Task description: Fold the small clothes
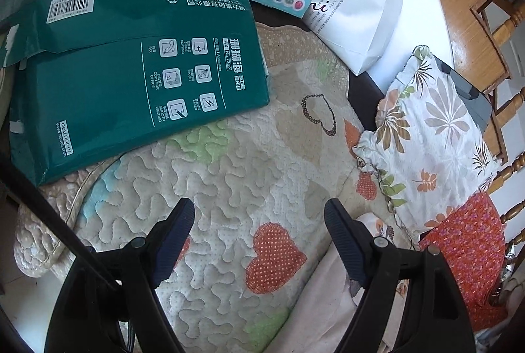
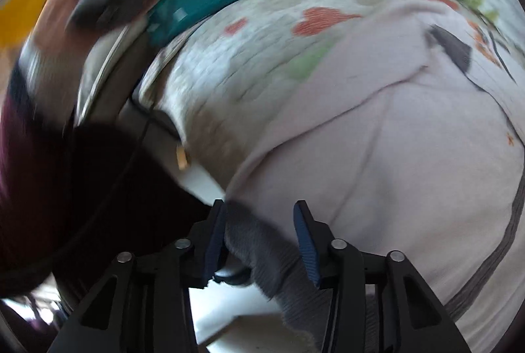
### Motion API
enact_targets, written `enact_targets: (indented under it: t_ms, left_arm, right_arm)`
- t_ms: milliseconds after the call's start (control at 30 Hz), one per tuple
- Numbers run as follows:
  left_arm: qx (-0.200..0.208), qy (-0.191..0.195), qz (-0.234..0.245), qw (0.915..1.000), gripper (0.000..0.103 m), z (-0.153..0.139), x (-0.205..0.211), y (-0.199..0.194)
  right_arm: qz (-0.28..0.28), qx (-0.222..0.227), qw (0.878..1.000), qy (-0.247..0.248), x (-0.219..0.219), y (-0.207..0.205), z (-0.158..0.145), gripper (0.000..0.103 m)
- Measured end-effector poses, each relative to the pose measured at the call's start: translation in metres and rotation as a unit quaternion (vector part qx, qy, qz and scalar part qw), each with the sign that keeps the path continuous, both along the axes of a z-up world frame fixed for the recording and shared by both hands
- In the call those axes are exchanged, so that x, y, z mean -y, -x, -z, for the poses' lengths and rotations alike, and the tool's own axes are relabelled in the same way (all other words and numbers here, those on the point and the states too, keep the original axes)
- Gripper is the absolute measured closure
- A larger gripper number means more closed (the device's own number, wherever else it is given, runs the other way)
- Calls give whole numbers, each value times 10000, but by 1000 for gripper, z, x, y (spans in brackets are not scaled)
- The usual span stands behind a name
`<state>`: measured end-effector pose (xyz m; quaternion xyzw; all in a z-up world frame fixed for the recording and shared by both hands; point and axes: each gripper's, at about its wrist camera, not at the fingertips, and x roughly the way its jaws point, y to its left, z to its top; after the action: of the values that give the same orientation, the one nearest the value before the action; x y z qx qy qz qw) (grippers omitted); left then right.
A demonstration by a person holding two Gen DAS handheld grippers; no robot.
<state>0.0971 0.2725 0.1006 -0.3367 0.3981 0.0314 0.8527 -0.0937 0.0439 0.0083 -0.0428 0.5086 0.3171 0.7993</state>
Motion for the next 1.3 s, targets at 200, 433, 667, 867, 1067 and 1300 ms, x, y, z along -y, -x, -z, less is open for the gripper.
enact_targets:
  t_ms: [200, 433, 667, 867, 1067, 1300]
  left_arm:
    - [-54, 27, -27, 10000, 23, 4, -2, 2]
    - [-57, 152, -107, 9998, 23, 6, -8, 5]
    - [-52, 222, -123, 9997, 23, 6, -10, 4]
    - [-94, 193, -52, 9998, 23, 8, -4, 3]
    - [-96, 104, 7, 9999, 23, 7, 4, 1]
    - [-103, 76, -6, 9999, 23, 6, 6, 1]
  right_arm:
    - [-721, 884, 9861, 1205, -32, 35, 25, 43]
    - [-642, 1651, 9628, 2042, -53, 37, 43, 89]
    - [149, 439, 9989, -21, -7, 2, -17, 102]
    - [477, 245, 9959, -734, 23, -14, -58, 101]
    - [538, 37, 9982, -265, 24, -4, -29, 100]
    - [544, 10, 9983, -187, 1, -9, -3, 64]
